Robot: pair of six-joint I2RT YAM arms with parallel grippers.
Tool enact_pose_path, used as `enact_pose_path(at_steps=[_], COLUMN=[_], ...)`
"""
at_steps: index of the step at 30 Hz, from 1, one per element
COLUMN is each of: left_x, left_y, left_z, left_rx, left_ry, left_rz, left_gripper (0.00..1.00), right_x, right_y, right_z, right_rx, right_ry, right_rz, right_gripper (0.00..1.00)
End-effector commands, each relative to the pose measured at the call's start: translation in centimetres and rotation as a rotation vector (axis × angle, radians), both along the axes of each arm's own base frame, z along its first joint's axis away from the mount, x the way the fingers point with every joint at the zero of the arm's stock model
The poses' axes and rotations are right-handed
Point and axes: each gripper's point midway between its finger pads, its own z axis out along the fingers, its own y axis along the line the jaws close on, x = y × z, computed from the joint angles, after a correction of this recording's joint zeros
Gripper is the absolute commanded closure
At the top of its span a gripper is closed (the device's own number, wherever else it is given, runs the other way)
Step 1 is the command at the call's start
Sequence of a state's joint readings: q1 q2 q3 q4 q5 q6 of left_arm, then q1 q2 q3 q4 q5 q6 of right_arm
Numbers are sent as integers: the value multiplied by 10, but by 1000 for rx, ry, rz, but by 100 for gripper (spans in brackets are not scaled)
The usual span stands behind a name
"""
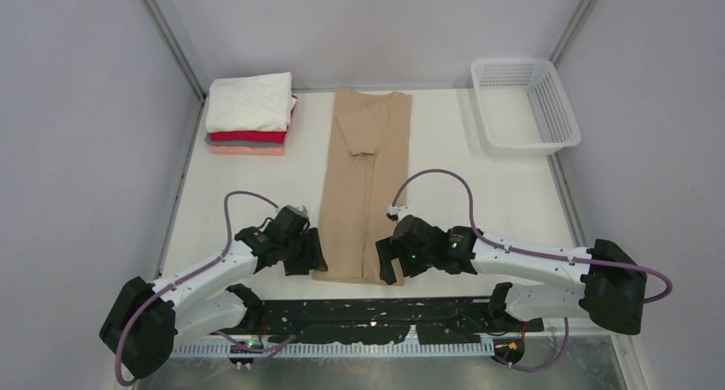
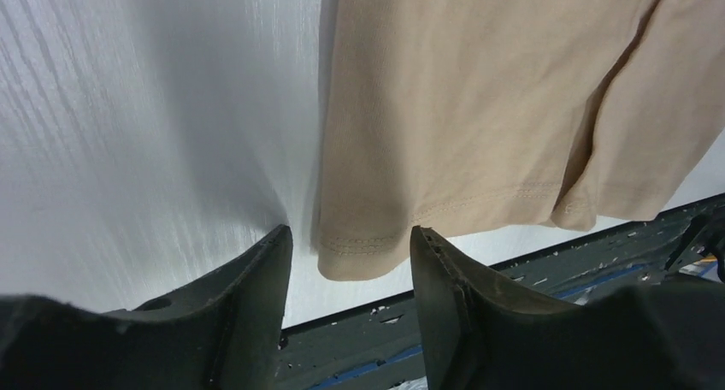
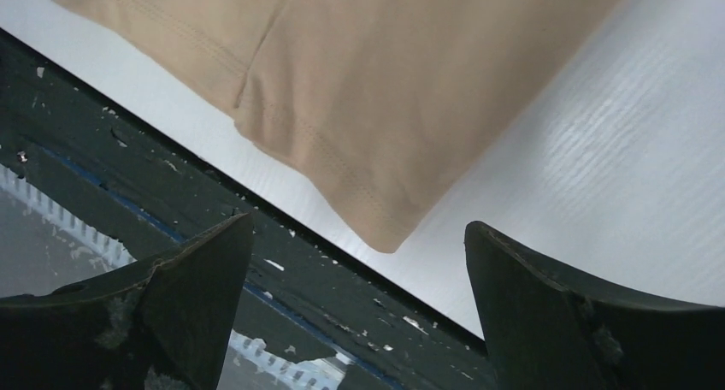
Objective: Fold and stack the t-shirts
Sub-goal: Grab the bottom of the folded rectangular tshirt with both arms
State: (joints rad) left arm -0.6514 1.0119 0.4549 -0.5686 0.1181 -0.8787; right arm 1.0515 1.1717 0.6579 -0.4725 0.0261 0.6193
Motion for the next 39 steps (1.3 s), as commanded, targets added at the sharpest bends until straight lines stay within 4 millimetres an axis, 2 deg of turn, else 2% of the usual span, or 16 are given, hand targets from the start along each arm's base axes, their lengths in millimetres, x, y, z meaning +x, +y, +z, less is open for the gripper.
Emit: enact_pose_path(at_steps=[1, 3, 6, 7, 10, 16, 20, 23, 26, 30, 31, 35, 39], left_x=[-6, -11, -12, -12, -15, -22, -26, -30, -36, -37, -34, -11, 26], left_y=[-1, -2, -5, -4, -1, 3, 7, 7, 5, -4, -8, -26, -43], left_z=[-13, -19, -23, -24, -27, -25, -23, -20, -14, 7, 14, 46, 83], left_rx=[-16, -22, -27, -21, -3, -16, -20, -36, -72, -160, -188, -285, -294], left_ry=[12, 34, 52, 61, 78, 74, 75, 75, 79, 38, 18, -92, -186], left_rz=[-50, -62, -73, -73, -65, -49, -36, -30, -25, -32, -34, -18, -9], left_gripper=[49, 52, 63, 68, 99, 100, 100, 100, 100, 100, 100, 100, 100], right_x=[-3, -7, -11, -11, -18, -23, -31, -38, -46, -55, -53, -24, 8], right_y=[16, 15, 8, 7, 1, 6, 11, 5, -1, 2, 6, 15, 20], right_z=[2, -5, -18, -20, -32, -47, -50, -51, -48, -29, -18, 16, 39], right_rx=[45, 29, 3, 2, -24, -28, -35, -59, -78, -51, -20, 14, 28], right_ry=[-26, -13, -3, 2, 18, 30, 40, 37, 47, 51, 36, -102, -195], right_rz=[-73, -78, -97, -103, -100, -100, -86, -91, -94, -61, -56, -57, -58], right_gripper=[1, 0, 5, 6, 12, 25, 49, 66, 75, 84, 85, 86, 86])
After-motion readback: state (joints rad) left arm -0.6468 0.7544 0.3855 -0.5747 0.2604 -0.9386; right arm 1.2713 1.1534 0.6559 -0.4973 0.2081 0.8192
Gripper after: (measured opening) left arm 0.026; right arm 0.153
